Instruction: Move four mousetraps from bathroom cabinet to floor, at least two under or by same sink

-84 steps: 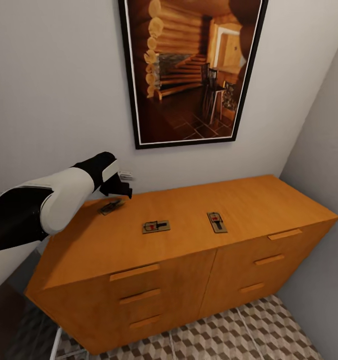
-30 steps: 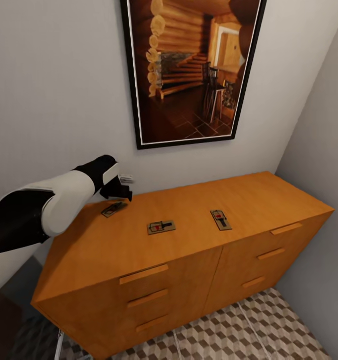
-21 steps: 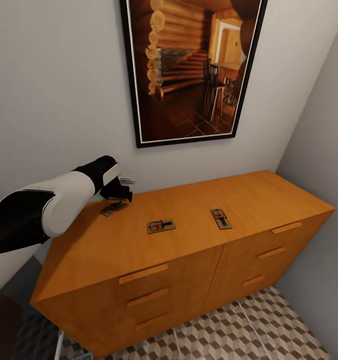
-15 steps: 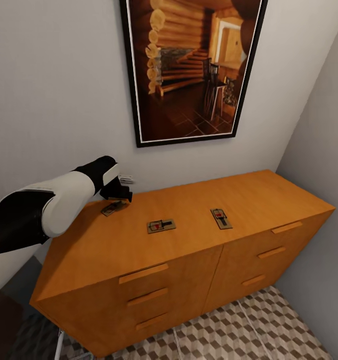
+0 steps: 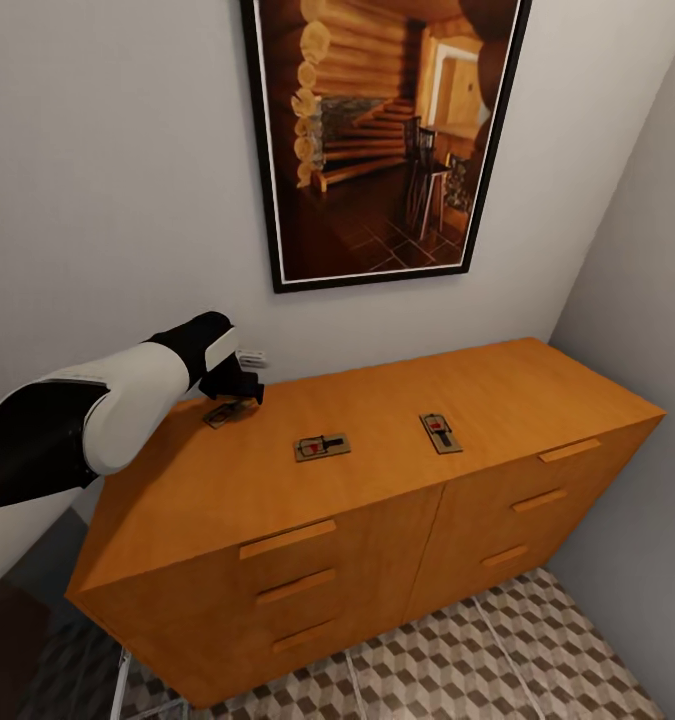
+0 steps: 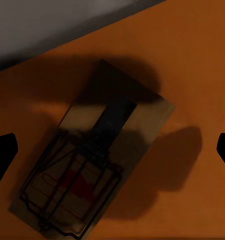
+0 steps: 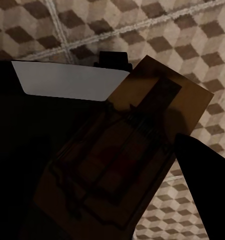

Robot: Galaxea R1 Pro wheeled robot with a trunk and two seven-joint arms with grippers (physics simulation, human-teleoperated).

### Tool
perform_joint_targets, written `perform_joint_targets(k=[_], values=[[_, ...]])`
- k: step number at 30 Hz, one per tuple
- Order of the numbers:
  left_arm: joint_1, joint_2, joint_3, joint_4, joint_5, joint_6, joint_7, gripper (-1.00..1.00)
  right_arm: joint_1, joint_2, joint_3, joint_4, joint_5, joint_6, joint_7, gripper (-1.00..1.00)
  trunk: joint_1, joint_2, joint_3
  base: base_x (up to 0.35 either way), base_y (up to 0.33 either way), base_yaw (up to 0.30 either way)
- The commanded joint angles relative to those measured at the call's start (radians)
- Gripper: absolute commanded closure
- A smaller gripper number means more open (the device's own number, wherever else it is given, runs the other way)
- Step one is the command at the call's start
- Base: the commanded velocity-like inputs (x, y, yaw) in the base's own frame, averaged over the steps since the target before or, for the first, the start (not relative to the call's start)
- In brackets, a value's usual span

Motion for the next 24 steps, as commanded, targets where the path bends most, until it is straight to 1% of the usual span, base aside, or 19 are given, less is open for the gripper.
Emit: perform_joint_targets(k=[1, 6, 13, 24], values=[[-0.001, 0.000, -0.004, 0.002, 0.001, 0.001, 0.000, -1.00, 0.000, 0.000, -0.008, -0.001, 0.011, 0.005, 0.000, 1.00, 0.000, 0.000, -0.001, -0.003, 0.000, 0.000], [-0.001, 0.002, -0.004, 0.002, 0.001, 0.001, 0.000, -1.00, 0.000, 0.001, -0.008, -0.001, 0.011, 0.005, 0.000, 1.00, 0.000, 0.000, -0.001, -0.010, 0.003, 0.000], [-0.001, 0.010, -0.004, 0.003, 0.002, 0.001, 0.000, -1.00, 0.000, 0.001, -0.008, -0.002, 0.011, 0.005, 0.000, 1.00, 0.000, 0.000, -0.001, -0.092, 0.058, 0.000], [-0.001, 0.012, -0.004, 0.003, 0.002, 0.001, 0.000, -1.00, 0.000, 0.001, -0.008, -0.002, 0.011, 0.005, 0.000, 1.00, 0.000, 0.000, -0.001, -0.008, 0.005, 0.000]])
